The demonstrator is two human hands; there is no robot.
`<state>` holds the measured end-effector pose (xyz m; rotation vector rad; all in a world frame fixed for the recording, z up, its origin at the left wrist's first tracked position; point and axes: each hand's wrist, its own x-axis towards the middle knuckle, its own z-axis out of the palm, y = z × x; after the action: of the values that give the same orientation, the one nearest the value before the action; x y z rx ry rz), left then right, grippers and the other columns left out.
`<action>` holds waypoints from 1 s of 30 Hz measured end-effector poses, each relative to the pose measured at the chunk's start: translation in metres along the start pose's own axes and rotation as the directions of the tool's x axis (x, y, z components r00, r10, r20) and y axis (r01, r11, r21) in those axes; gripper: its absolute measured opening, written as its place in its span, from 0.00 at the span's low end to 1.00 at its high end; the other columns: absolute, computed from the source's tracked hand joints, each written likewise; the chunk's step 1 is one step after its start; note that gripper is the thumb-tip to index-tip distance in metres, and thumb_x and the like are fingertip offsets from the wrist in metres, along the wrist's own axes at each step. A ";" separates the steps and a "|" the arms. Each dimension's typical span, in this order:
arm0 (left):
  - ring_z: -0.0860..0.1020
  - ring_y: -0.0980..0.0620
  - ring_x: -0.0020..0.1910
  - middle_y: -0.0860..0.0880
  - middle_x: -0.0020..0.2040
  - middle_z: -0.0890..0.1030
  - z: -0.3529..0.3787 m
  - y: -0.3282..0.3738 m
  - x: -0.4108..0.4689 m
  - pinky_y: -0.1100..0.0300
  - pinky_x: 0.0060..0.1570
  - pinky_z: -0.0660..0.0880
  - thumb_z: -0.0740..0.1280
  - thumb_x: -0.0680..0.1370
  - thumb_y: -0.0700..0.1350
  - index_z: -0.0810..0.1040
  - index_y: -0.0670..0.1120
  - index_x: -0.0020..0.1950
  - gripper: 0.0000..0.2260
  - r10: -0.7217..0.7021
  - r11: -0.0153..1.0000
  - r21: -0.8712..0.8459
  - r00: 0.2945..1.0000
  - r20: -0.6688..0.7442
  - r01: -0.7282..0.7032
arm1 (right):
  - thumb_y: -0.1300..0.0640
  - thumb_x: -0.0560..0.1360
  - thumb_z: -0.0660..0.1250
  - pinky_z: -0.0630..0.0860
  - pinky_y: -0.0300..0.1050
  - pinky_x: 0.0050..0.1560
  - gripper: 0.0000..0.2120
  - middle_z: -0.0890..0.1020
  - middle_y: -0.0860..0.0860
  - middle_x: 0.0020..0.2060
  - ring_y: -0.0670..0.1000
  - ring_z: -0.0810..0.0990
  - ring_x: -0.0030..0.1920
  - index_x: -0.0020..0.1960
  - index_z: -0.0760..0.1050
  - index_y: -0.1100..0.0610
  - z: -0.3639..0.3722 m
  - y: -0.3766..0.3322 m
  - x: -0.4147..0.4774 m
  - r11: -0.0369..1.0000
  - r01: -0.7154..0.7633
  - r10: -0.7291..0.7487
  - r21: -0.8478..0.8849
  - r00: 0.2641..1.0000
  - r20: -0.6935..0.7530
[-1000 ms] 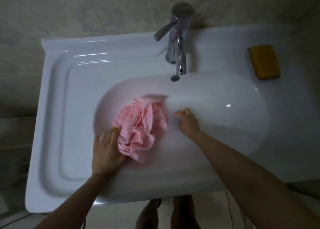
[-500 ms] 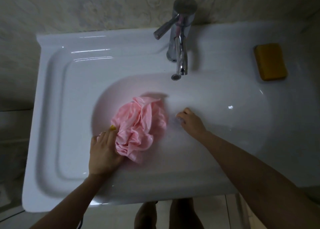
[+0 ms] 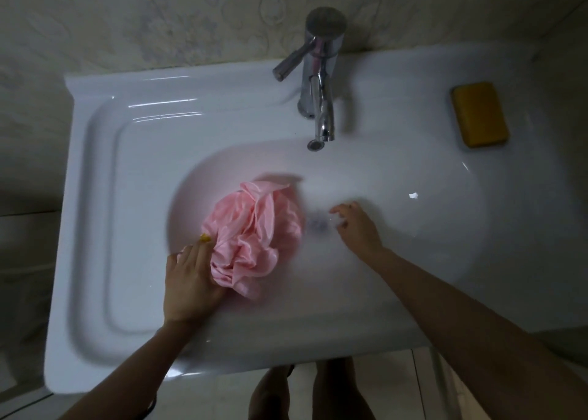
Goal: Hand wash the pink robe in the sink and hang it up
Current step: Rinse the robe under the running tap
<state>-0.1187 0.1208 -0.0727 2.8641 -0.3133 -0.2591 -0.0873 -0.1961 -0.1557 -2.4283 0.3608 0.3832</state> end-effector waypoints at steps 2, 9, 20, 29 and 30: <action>0.78 0.38 0.48 0.39 0.53 0.80 0.000 0.000 0.000 0.51 0.47 0.65 0.60 0.67 0.64 0.76 0.39 0.57 0.32 -0.004 1.000 0.001 1.000 0.007 0.004 | 0.66 0.69 0.66 0.76 0.51 0.49 0.16 0.76 0.55 0.51 0.58 0.78 0.49 0.55 0.78 0.53 -0.008 0.005 -0.011 0.997 -0.071 0.072 0.010 0.994 -0.087; 0.78 0.39 0.46 0.40 0.50 0.80 -0.003 0.001 0.000 0.50 0.46 0.67 0.60 0.66 0.64 0.76 0.39 0.56 0.32 -0.009 1.000 -0.004 1.000 0.017 0.009 | 0.62 0.73 0.69 0.74 0.43 0.50 0.12 0.78 0.56 0.54 0.53 0.78 0.47 0.56 0.78 0.56 -0.061 -0.027 -0.019 0.989 -0.050 0.065 0.137 0.992 -0.107; 0.79 0.39 0.47 0.42 0.50 0.80 -0.005 0.001 0.002 0.49 0.46 0.69 0.60 0.65 0.66 0.75 0.41 0.56 0.33 -0.014 1.000 0.010 0.996 0.090 0.013 | 0.64 0.73 0.66 0.74 0.37 0.43 0.10 0.79 0.50 0.47 0.46 0.77 0.39 0.54 0.77 0.55 -0.156 -0.156 -0.017 0.873 0.207 -0.054 0.442 0.941 -0.333; 0.78 0.40 0.45 0.43 0.48 0.80 -0.001 -0.003 0.002 0.50 0.44 0.66 0.62 0.64 0.67 0.75 0.42 0.56 0.33 -0.004 0.999 0.037 0.993 0.121 0.000 | 0.67 0.74 0.66 0.75 0.45 0.39 0.10 0.75 0.52 0.36 0.46 0.75 0.31 0.41 0.68 0.55 -0.185 -0.224 0.004 0.612 0.032 -0.062 0.790 0.998 0.007; 0.78 0.40 0.45 0.43 0.48 0.80 -0.001 -0.002 0.001 0.50 0.44 0.66 0.61 0.64 0.67 0.75 0.42 0.56 0.33 -0.001 0.999 0.035 0.993 0.119 -0.003 | 0.66 0.75 0.66 0.76 0.45 0.40 0.09 0.76 0.52 0.37 0.48 0.77 0.33 0.42 0.69 0.55 -0.185 -0.227 0.005 0.612 0.024 -0.073 0.790 0.997 0.026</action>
<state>-0.1167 0.1228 -0.0730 2.8893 -0.3446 -0.4295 0.0300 -0.1434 0.1077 -1.5306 0.3415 0.1949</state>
